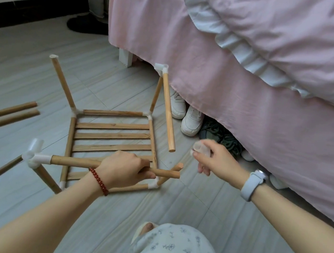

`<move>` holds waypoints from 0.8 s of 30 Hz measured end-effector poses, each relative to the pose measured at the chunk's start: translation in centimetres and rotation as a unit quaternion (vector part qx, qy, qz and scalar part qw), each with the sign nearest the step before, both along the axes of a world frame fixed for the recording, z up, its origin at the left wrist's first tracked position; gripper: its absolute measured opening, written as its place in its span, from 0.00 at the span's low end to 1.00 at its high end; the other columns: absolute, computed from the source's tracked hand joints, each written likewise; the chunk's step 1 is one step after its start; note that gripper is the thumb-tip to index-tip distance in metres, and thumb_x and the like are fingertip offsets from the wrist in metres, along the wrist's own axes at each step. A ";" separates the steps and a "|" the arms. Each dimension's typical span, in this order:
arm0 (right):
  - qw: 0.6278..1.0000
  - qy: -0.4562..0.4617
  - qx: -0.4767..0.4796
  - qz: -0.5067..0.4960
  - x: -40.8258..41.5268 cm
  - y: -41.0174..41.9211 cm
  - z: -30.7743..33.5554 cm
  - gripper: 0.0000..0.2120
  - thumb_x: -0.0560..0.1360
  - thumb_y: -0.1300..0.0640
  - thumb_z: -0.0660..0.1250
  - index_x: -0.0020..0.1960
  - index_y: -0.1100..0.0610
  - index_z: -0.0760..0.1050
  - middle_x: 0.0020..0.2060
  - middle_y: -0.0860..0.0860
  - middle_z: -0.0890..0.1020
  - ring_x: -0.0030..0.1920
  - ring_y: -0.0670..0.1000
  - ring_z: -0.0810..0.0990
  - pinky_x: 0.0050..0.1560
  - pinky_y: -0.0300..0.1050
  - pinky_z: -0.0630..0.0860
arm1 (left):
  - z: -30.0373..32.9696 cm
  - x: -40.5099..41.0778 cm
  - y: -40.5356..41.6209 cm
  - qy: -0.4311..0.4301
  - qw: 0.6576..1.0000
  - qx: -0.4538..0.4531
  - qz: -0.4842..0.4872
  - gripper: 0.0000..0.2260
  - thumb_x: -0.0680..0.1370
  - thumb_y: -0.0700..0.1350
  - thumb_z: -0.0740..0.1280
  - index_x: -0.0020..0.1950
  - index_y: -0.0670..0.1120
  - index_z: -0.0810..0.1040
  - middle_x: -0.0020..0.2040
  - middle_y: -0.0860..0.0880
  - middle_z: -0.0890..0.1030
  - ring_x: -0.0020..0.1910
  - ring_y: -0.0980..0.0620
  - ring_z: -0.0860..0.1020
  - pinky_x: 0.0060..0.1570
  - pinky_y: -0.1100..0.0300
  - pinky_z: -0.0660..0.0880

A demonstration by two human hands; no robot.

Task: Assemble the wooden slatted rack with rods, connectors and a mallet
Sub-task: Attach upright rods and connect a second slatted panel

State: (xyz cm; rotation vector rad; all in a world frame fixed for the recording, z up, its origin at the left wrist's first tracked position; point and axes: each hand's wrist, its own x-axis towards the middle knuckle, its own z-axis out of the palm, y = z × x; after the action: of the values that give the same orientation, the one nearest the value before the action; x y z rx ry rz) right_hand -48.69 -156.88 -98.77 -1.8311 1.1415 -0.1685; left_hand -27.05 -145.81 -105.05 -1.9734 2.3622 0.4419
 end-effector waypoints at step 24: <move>0.965 -0.040 0.118 -0.231 2.5 1.1 -2.1 0.16 0.77 0.44 0.63 0.41 0.58 0.71 0.30 0.53 0.73 0.21 0.46 0.68 0.20 0.35 0.61 | 1.9 1.4 0.9 0.051 0.994 -0.091 0.024 0.28 0.72 0.69 0.44 0.46 0.51 0.74 0.28 0.57 0.66 0.25 0.58 0.66 0.28 0.65 0.63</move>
State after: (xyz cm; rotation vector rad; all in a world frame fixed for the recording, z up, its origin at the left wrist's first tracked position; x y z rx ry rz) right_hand -46.18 -155.80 -100.88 -1.3173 1.4510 -0.3561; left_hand -25.60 -144.93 -103.18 -2.1372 2.5036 0.3483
